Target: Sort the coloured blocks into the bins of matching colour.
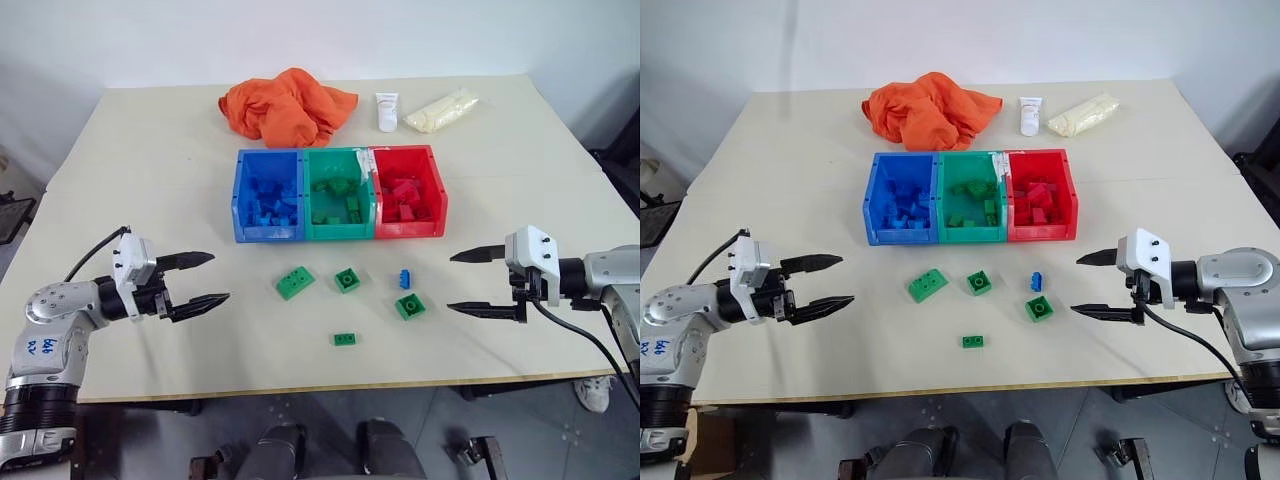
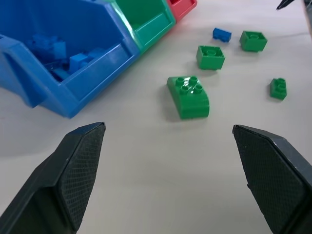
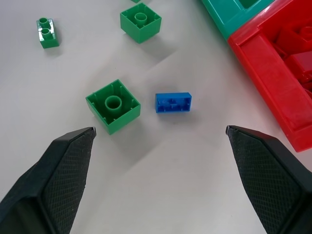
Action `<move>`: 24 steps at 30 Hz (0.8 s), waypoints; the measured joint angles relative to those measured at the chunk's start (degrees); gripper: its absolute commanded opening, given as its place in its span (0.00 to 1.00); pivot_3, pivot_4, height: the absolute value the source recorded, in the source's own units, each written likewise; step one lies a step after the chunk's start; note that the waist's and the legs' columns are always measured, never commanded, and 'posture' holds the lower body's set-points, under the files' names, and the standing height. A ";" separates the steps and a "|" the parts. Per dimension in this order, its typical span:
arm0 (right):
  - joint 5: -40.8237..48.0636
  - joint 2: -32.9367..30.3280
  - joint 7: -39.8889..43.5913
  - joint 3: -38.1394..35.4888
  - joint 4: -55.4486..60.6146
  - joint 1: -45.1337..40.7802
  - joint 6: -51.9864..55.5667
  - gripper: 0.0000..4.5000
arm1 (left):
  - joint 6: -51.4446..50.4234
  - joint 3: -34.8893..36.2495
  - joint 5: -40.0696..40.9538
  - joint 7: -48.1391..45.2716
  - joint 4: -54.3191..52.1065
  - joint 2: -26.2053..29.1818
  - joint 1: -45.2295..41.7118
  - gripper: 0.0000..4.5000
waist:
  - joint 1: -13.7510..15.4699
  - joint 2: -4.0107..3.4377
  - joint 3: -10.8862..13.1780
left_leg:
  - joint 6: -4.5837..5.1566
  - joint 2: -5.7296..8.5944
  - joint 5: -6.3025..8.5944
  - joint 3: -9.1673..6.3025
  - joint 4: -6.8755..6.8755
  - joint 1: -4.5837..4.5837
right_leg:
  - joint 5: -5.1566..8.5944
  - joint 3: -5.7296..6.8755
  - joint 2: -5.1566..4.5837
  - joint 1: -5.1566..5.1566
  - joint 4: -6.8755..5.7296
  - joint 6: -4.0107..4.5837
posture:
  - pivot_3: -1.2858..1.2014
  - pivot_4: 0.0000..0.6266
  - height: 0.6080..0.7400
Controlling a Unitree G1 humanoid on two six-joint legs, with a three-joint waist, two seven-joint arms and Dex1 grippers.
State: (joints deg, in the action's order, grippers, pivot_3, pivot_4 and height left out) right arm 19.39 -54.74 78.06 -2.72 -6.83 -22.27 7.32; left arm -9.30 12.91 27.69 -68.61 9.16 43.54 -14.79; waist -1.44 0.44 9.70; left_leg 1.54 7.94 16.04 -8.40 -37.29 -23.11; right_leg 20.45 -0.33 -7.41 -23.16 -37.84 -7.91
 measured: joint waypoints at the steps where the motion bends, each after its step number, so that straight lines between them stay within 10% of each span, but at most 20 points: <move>1: 0.00 0.00 -0.05 0.00 0.00 0.00 0.00 1.00 | -0.03 0.00 0.02 -0.02 -0.07 0.00 -0.01 0.99 | -0.01 0.00 0.00 | 0.00 0.00 0.00 0.00 0.00 0.00 | 0.00 0.00 0.00 0.00 0.00 0.00 | 0.52 0.24 1.00; 24: 0.07 -9.87 -0.42 -9.38 1.72 13.21 1.77 1.00 | 4.53 -5.12 -1.09 -8.11 6.33 -2.18 -4.07 0.99 | 1.34 -0.05 0.03 | 0.02 -0.04 0.01 0.22 -0.06 -0.01 | 0.00 0.00 0.00 -0.03 0.01 0.00 | 0.52 0.24 1.00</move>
State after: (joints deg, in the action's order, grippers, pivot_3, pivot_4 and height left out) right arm 19.46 -64.61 77.64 -12.10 -5.11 -9.06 9.09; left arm -4.77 7.79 26.60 -76.72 15.49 41.35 -18.86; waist -0.10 0.39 9.73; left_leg 1.56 7.89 16.05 -8.18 -37.35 -23.12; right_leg 20.45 -0.33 -7.41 -23.19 -37.83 -7.91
